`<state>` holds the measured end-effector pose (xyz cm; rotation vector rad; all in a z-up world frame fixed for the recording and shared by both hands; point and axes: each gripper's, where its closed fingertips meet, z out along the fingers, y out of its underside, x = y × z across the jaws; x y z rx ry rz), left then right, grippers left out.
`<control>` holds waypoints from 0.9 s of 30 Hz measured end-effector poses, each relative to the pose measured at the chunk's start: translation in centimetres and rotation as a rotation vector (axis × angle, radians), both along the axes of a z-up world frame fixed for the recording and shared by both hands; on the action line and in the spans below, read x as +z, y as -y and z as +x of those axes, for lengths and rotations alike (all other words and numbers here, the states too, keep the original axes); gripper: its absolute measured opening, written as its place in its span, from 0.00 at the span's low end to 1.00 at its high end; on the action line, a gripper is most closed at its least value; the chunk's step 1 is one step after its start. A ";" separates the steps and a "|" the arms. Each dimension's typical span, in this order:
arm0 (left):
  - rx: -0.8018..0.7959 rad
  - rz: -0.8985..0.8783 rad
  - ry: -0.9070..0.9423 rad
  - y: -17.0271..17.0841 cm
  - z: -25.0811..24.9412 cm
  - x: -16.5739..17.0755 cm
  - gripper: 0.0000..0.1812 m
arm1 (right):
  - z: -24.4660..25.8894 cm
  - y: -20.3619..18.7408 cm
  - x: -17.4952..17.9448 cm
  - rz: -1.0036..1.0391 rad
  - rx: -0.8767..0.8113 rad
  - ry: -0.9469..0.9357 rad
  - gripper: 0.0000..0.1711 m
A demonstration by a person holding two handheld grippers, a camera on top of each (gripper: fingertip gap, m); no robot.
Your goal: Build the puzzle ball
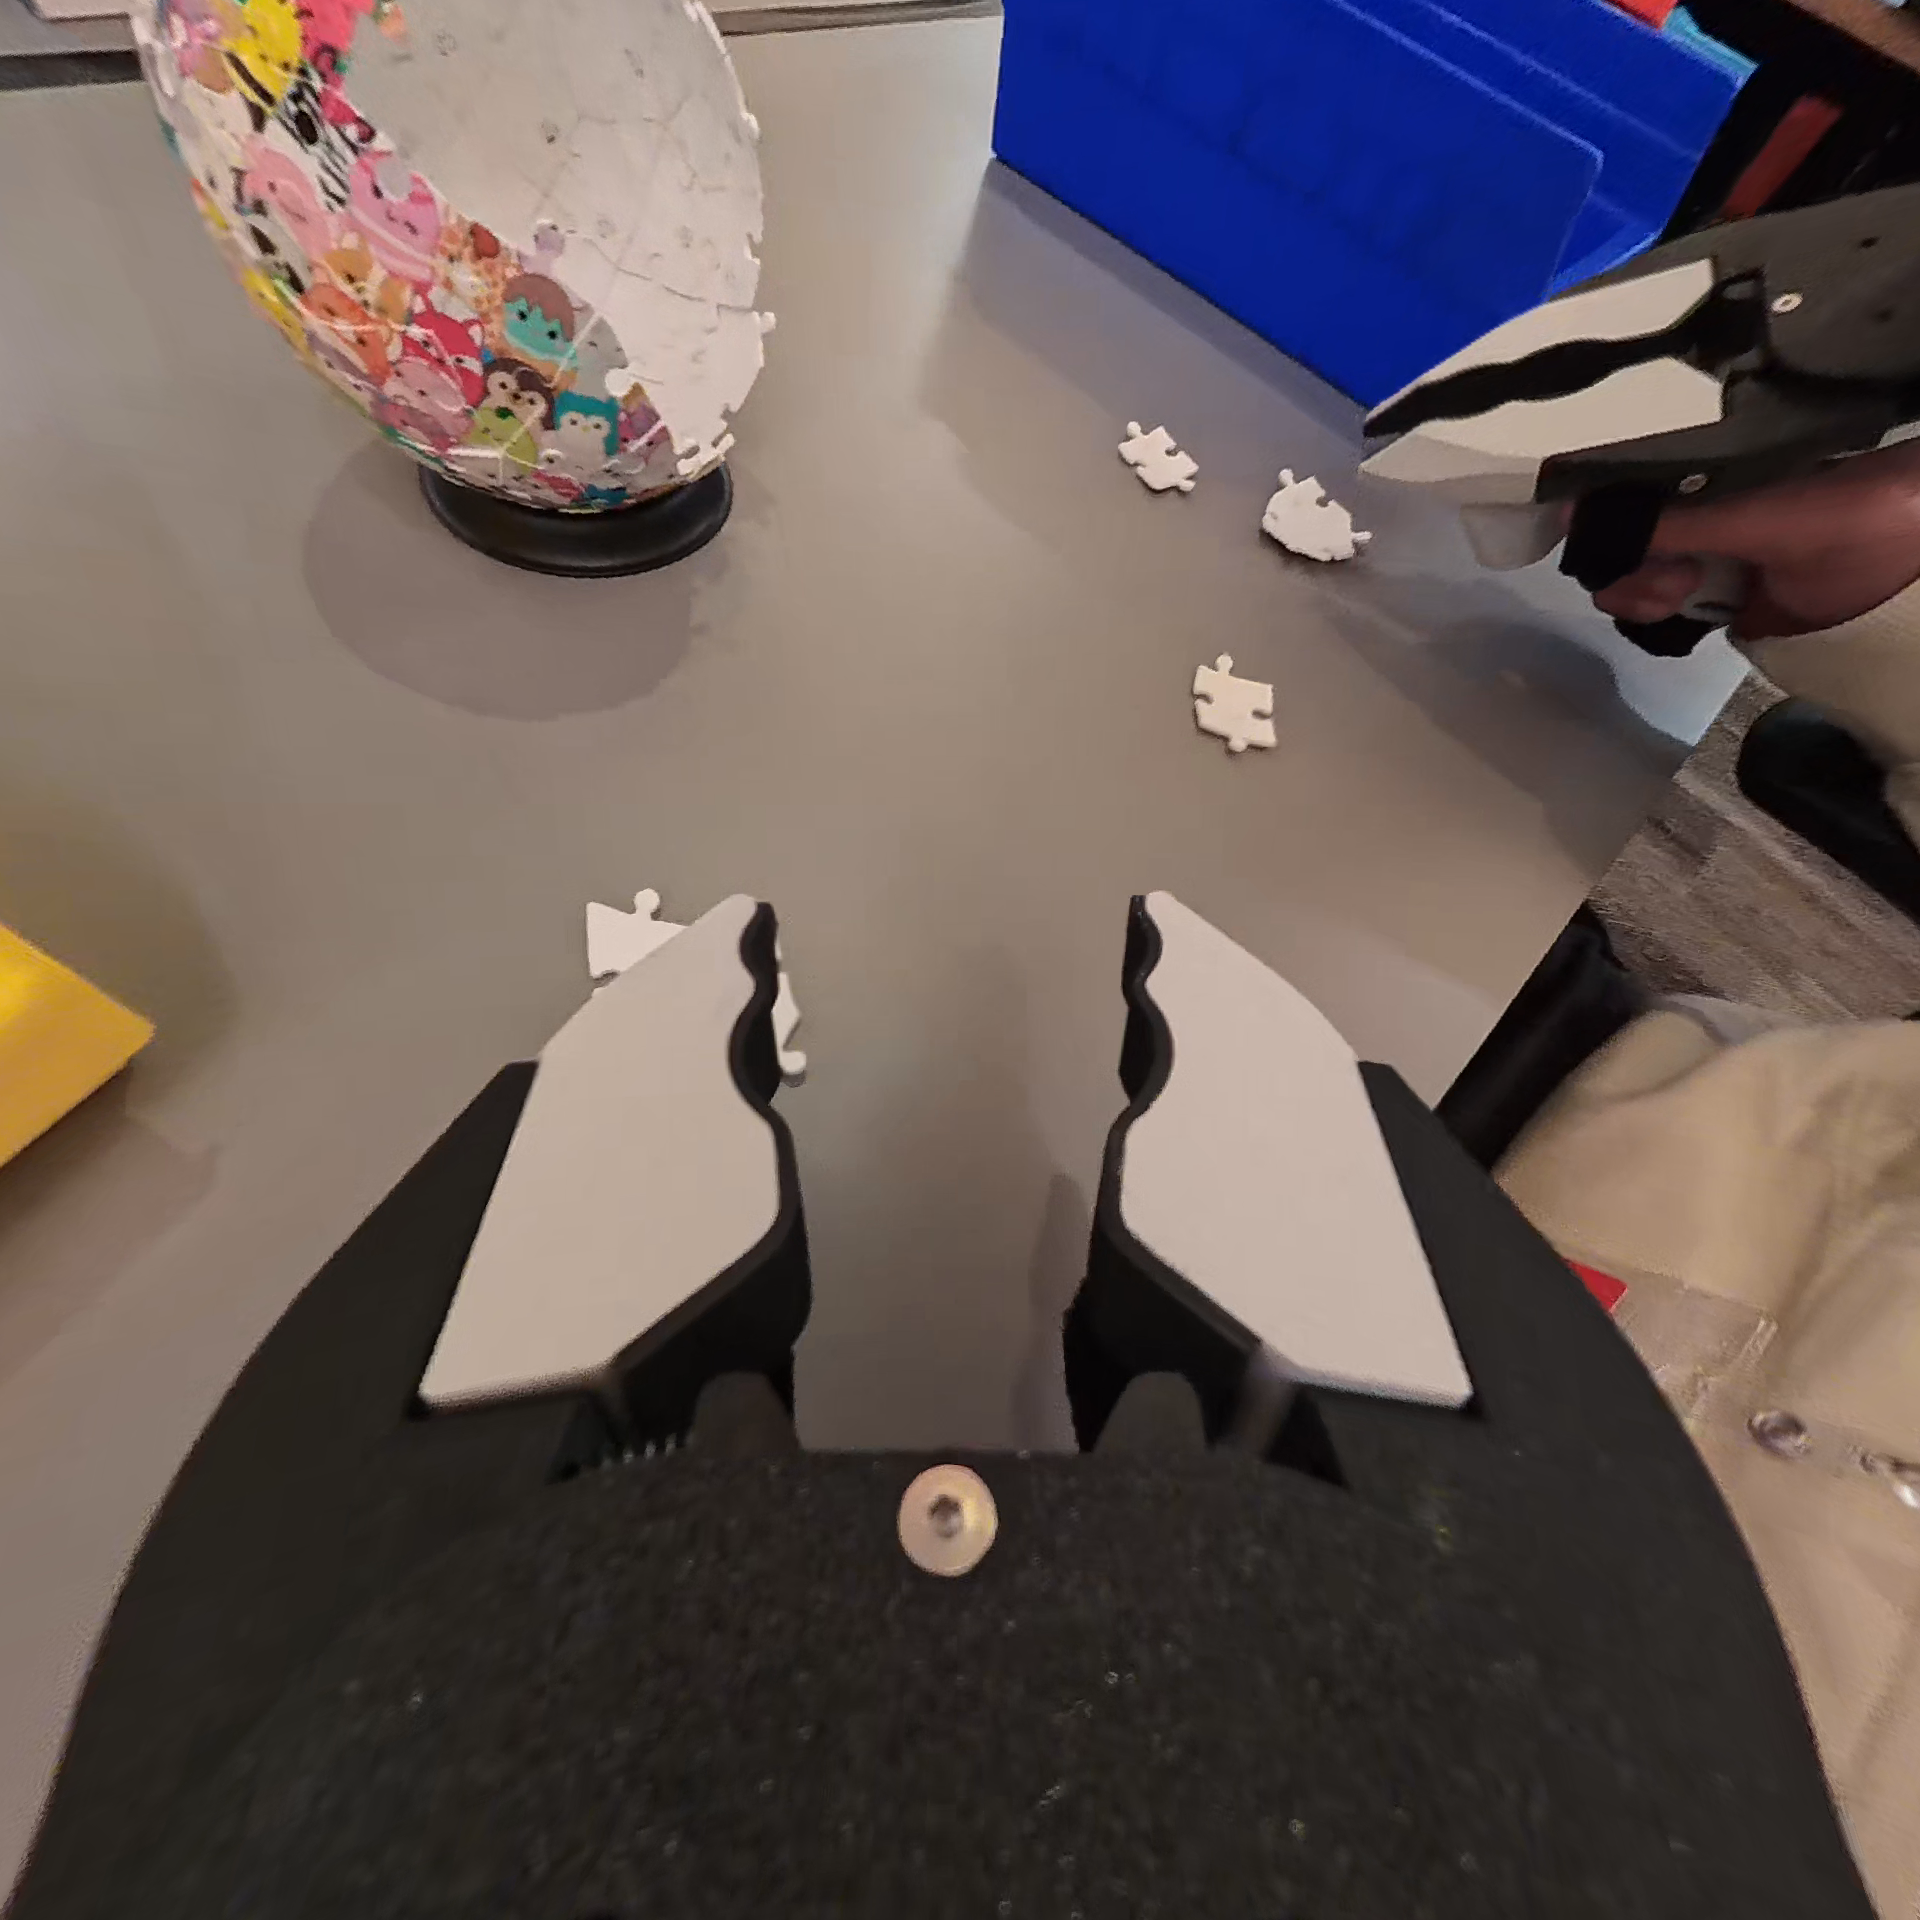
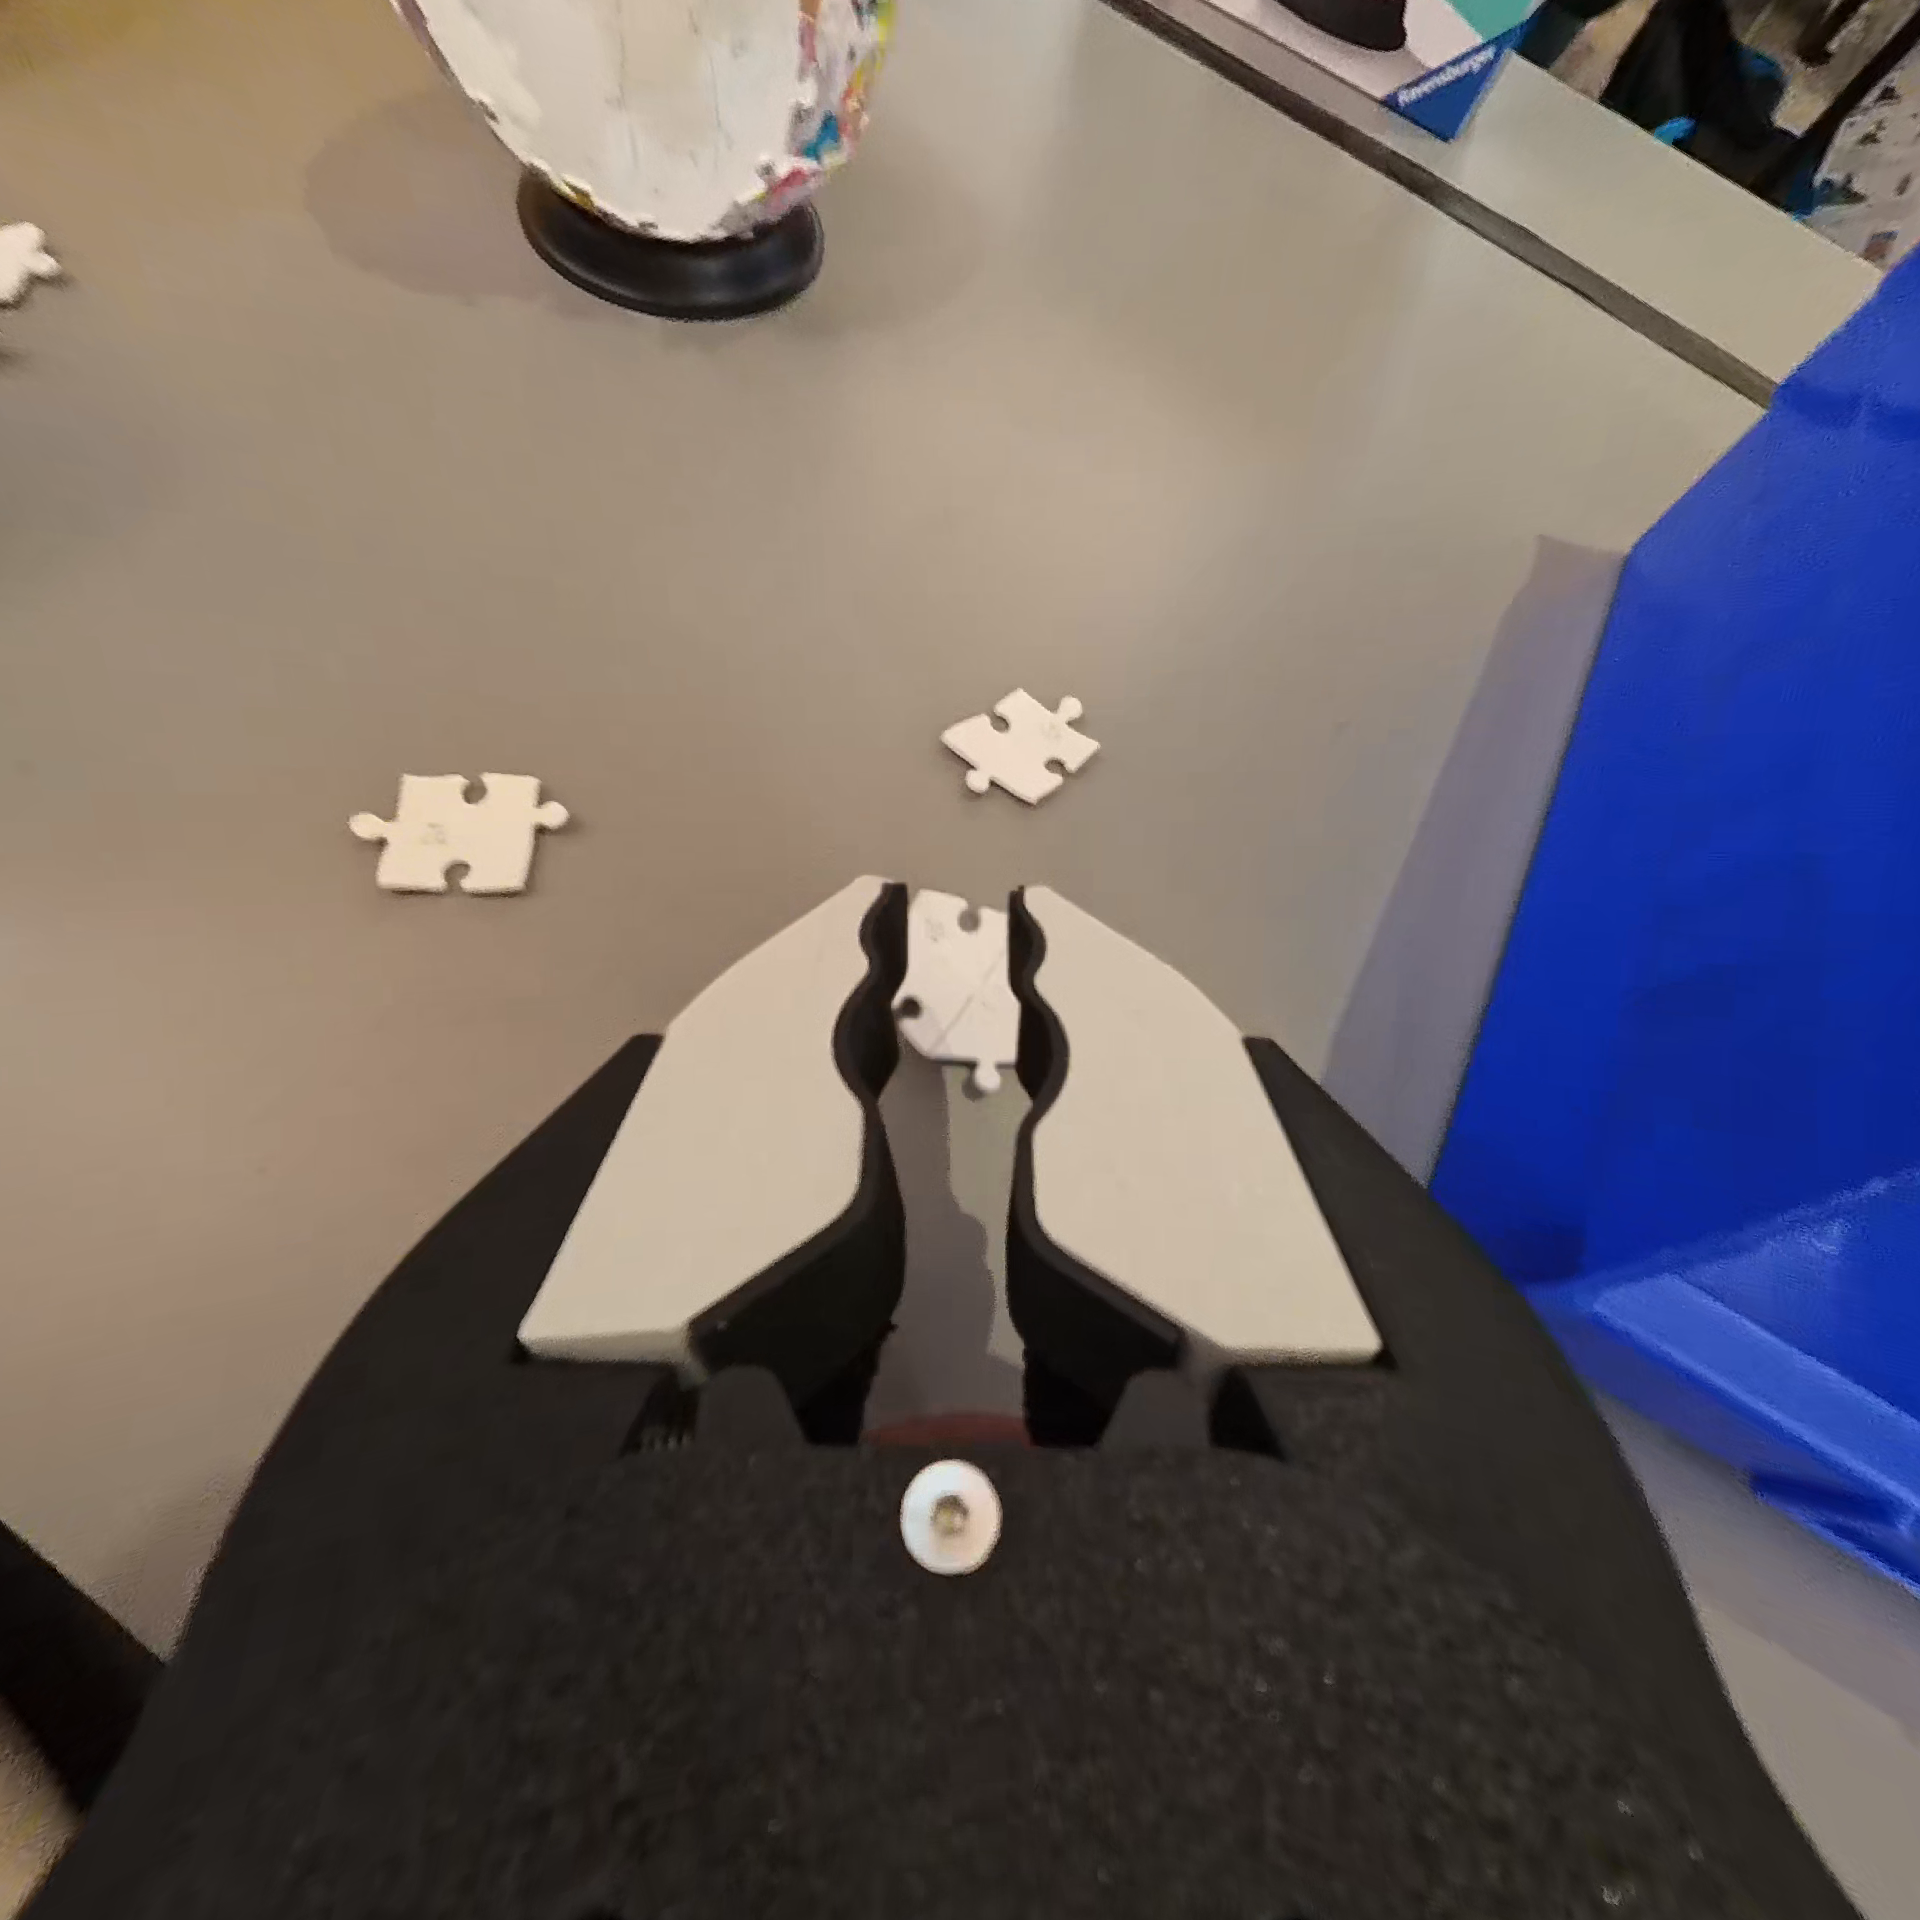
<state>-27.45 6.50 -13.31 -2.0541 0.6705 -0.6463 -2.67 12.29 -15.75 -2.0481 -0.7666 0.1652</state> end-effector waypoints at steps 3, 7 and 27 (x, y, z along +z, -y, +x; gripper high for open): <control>-0.014 -0.019 0.004 0.0 0.1 -0.1 0.34 | 0.4 0.4 0.1 -0.005 -0.019 -0.020 0.11; -0.003 -0.009 -0.018 -0.4 -0.4 -0.1 0.33 | -0.4 1.2 0.5 0.006 0.002 -0.036 0.10; 0.043 -0.028 -0.234 0.9 -4.3 -2.8 0.27 | -4.5 3.5 -0.5 0.042 0.168 0.102 0.09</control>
